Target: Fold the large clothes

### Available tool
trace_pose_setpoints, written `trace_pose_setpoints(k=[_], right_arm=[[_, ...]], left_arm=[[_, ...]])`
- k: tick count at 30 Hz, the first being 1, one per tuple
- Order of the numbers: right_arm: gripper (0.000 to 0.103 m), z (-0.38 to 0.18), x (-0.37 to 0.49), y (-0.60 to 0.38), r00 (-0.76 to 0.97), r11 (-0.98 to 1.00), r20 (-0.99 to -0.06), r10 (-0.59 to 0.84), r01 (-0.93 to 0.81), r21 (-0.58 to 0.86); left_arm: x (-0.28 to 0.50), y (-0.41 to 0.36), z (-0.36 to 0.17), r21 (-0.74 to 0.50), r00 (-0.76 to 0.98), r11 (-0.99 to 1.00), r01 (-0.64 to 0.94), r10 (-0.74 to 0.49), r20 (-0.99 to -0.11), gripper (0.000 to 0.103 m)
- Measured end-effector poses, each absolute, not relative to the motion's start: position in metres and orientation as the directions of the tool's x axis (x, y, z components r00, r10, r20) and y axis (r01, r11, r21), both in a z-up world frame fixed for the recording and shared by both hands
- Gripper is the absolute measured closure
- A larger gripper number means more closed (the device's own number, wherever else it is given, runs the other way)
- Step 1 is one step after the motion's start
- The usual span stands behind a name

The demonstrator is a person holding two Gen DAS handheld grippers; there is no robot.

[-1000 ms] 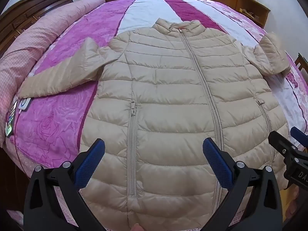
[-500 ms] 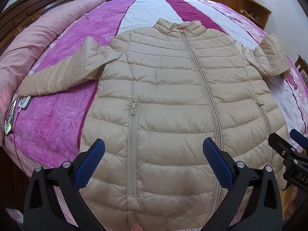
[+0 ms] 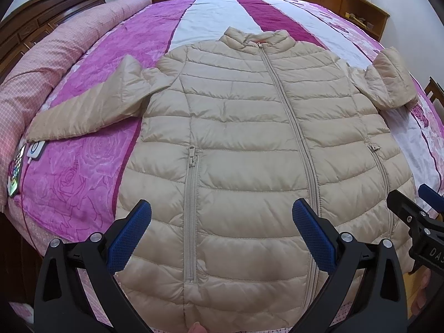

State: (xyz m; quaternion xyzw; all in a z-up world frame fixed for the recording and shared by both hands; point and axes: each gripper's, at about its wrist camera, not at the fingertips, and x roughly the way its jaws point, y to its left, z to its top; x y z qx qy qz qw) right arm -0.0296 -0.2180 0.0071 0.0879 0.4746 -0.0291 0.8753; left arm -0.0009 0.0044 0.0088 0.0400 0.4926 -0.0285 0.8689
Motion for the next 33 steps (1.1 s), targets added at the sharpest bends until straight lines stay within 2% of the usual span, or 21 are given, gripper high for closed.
trace_pose_setpoints(k=[33], right_arm=[[0.003, 0.0106, -0.0316, -0.2181, 0.554, 0.982, -0.832, 0.032, 0.137, 0.130]], left_arm=[[-0.0017, 0.0045, 0.0093, 0.038, 0.509, 0.995, 0.087, -0.012, -0.861, 0.005]])
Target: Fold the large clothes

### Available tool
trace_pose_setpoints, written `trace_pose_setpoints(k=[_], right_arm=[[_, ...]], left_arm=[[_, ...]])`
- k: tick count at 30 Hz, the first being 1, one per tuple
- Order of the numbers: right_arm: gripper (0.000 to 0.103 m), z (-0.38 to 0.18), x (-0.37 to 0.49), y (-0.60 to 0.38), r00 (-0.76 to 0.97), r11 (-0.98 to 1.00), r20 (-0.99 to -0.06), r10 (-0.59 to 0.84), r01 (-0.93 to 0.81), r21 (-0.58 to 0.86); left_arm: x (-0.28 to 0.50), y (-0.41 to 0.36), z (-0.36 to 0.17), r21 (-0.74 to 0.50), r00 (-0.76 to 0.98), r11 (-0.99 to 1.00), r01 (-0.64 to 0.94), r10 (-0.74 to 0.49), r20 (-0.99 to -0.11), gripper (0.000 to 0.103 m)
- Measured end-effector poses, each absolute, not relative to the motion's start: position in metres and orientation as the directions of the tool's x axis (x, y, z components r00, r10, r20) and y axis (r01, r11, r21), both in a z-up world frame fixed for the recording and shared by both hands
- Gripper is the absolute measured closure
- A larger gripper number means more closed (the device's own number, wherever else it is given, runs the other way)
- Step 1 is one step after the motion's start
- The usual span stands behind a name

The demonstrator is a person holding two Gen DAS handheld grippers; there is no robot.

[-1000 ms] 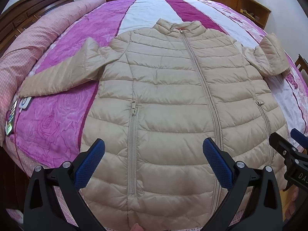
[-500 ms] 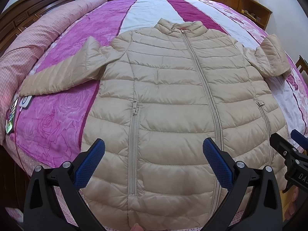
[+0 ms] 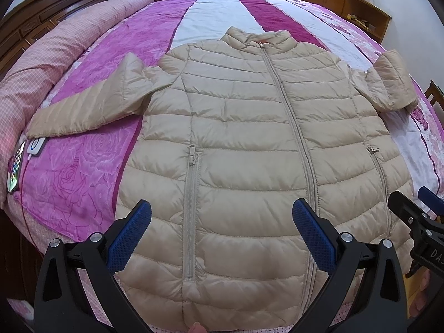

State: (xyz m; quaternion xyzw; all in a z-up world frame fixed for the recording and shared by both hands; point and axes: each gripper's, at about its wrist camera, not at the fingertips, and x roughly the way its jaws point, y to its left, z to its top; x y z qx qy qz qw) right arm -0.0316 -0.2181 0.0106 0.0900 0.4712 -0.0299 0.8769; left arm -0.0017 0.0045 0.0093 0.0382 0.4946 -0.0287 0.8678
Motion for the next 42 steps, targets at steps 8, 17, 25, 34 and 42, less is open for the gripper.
trace_pose_setpoints(k=[8, 17, 25, 34, 42], right_arm=[[0.003, 0.011, -0.035, -0.223, 0.557, 0.979, -0.830, 0.034, 0.148, 0.139], [0.003, 0.014, -0.034, -0.246, 0.567, 0.974, -0.824, 0.013, 0.180, 0.139], [0.003, 0.022, -0.009, -0.312, 0.575, 0.958, -0.818, 0.017, 0.226, 0.178], [0.003, 0.033, 0.026, -0.434, 0.578, 0.914, -0.812, -0.080, 0.368, 0.172], [0.003, 0.013, 0.074, -0.526, 0.524, 0.866, -0.834, -0.173, 0.485, 0.125]], left_arm=[[-0.003, -0.002, 0.013, 0.019, 0.502, 0.994, 0.104, -0.036, -0.864, 0.005], [0.012, -0.014, 0.019, 0.013, 0.498, 0.990, 0.141, -0.059, -0.865, 0.005], [0.035, -0.026, 0.029, 0.029, 0.523, 0.989, 0.144, -0.051, -0.851, 0.005], [0.060, -0.040, 0.007, 0.017, 0.476, 0.995, 0.099, -0.033, -0.879, 0.005], [0.078, -0.063, -0.015, 0.052, 0.435, 0.994, 0.099, 0.004, -0.900, 0.005]])
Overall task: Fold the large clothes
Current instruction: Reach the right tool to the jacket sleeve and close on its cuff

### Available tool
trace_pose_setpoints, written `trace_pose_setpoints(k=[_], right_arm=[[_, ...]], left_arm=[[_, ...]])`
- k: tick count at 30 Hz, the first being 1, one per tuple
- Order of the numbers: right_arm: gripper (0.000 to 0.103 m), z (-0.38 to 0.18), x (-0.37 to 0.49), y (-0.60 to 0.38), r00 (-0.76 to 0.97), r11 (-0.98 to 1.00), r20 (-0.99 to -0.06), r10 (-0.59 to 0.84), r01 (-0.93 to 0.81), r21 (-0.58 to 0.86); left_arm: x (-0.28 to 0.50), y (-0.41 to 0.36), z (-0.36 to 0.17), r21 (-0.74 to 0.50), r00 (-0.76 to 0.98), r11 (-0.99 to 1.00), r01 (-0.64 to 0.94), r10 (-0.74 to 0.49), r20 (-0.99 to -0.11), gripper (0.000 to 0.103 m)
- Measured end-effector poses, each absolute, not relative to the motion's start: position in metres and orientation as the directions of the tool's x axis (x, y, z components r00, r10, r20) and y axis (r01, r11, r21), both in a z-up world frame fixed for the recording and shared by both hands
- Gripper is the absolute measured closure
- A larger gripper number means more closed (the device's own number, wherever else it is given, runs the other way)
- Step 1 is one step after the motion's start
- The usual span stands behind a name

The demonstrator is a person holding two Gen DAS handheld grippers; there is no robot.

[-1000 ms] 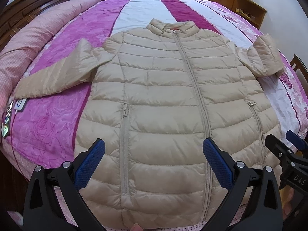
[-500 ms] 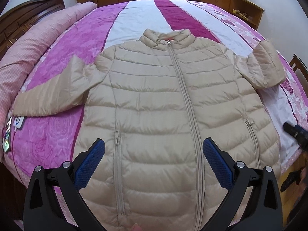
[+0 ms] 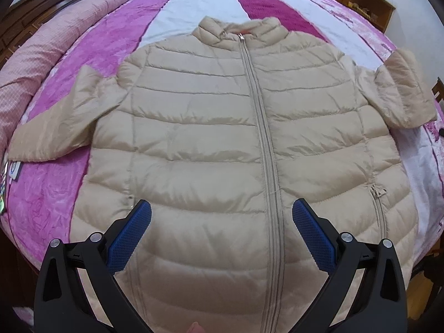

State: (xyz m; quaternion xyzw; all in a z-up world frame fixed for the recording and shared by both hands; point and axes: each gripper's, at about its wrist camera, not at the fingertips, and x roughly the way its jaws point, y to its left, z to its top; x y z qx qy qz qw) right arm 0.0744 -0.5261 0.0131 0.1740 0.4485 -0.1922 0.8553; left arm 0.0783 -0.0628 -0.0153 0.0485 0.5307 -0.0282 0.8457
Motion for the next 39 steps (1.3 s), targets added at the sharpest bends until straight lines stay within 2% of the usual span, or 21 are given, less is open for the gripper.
trace_pose_setpoints(k=[11, 19, 25, 27, 30, 32, 33, 35, 37, 39], right_arm=[[0.003, -0.015, 0.140, -0.590, 0.536, 0.786, -0.838, -0.098, 0.559, 0.266], [0.003, -0.041, 0.174, -0.590, 0.488, 0.789, -0.870, -0.075, 0.563, 0.248], [0.004, -0.050, 0.177, -0.576, 0.463, 0.806, -0.870, -0.170, 0.574, 0.148], [0.009, -0.050, 0.175, -0.574, 0.466, 0.806, -0.863, -0.194, 0.577, 0.130], [0.029, -0.048, 0.167, -0.569, 0.478, 0.811, -0.849, -0.227, 0.575, 0.107], [0.051, -0.046, 0.160, -0.563, 0.490, 0.823, -0.836, -0.247, 0.561, 0.086], [0.057, -0.046, 0.159, -0.561, 0.493, 0.827, -0.833, -0.252, 0.557, 0.080], [0.084, -0.044, 0.153, -0.559, 0.516, 0.832, -0.826, -0.225, 0.543, 0.112], [0.094, -0.041, 0.146, -0.562, 0.545, 0.825, -0.816, -0.194, 0.541, 0.165], [0.097, -0.037, 0.138, -0.564, 0.572, 0.816, -0.805, -0.162, 0.536, 0.217]], left_arm=[[0.090, -0.074, -0.047, 0.061, 0.372, 0.994, 0.087, 0.025, -0.928, 0.005], [0.087, -0.071, -0.057, 0.022, 0.380, 0.999, 0.048, 0.002, -0.925, 0.005], [0.088, -0.068, -0.062, -0.002, 0.368, 0.999, 0.046, -0.019, -0.930, 0.005], [0.089, -0.067, -0.062, 0.007, 0.372, 0.999, 0.047, -0.011, -0.928, 0.005], [0.089, -0.066, -0.063, 0.021, 0.388, 0.998, 0.051, -0.001, -0.921, 0.005], [0.088, -0.067, -0.063, 0.024, 0.393, 0.999, 0.048, 0.003, -0.920, 0.005], [0.088, -0.067, -0.063, 0.027, 0.395, 0.999, 0.046, 0.007, -0.919, 0.005], [0.088, -0.068, -0.062, 0.034, 0.397, 0.998, 0.046, 0.013, -0.918, 0.005], [0.088, -0.069, -0.061, 0.039, 0.397, 0.998, 0.048, 0.017, -0.918, 0.005], [0.082, -0.074, -0.059, 0.039, 0.394, 0.998, 0.049, 0.016, -0.919, 0.005]])
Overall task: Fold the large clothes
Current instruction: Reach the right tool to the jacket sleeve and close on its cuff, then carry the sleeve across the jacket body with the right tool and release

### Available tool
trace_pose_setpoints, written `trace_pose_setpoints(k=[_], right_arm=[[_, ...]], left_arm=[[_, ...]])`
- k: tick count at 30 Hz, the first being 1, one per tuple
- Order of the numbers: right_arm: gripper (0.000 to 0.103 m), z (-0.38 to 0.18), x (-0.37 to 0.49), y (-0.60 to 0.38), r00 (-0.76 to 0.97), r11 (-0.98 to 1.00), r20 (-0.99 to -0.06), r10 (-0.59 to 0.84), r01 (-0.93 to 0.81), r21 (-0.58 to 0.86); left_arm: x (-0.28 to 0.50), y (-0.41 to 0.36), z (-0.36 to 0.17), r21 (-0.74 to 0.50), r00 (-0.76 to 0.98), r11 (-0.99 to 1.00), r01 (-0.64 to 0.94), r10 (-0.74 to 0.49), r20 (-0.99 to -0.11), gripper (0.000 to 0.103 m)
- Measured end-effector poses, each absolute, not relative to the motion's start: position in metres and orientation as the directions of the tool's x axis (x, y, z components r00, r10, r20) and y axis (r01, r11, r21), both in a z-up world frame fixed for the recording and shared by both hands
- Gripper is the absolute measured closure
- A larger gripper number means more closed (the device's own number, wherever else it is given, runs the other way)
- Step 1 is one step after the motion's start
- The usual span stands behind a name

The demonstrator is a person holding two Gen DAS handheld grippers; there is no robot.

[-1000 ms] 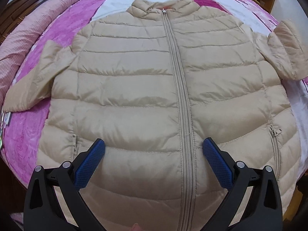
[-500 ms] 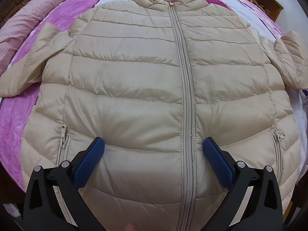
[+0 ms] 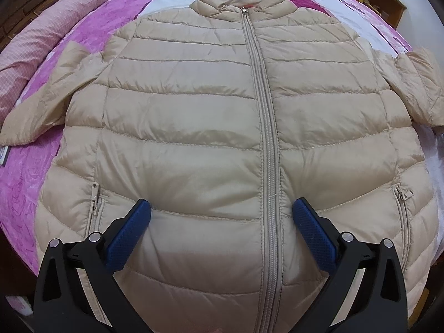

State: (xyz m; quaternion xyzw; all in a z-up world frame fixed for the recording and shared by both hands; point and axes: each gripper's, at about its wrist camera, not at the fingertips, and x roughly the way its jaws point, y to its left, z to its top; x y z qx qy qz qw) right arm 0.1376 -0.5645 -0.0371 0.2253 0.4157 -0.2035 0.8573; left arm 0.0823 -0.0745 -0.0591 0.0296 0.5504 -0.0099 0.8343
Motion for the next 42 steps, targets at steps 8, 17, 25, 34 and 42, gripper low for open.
trace_pose_setpoints(k=[8, 17, 25, 34, 42], right_arm=[[0.098, 0.008, 0.087, -0.570, 0.687, 0.792, -0.720, -0.100, 0.494, 0.360], [0.099, 0.080, 0.046, -0.546, 0.802, 0.789, -0.596, -0.026, 0.383, 0.480], [0.099, 0.134, 0.036, -0.478, 0.849, 0.832, -0.524, 0.074, 0.237, 0.501], [0.099, 0.145, 0.068, -0.379, 0.826, 0.872, -0.534, 0.180, 0.117, 0.475], [0.099, 0.104, 0.112, -0.289, 0.756, 0.894, -0.601, 0.258, 0.048, 0.445]], left_arm=[[0.083, -0.073, -0.052, 0.051, 0.387, 0.996, 0.074, 0.019, -0.922, 0.005], [0.076, -0.062, -0.029, 0.089, 0.416, 0.990, 0.108, 0.036, -0.909, 0.005], [0.065, -0.035, -0.009, 0.119, 0.473, 0.987, 0.104, 0.056, -0.879, 0.005], [0.057, 0.005, 0.001, 0.098, 0.498, 0.994, 0.050, 0.060, -0.865, 0.005], [0.059, 0.050, 0.006, 0.078, 0.508, 0.996, -0.041, 0.088, -0.857, 0.005]])
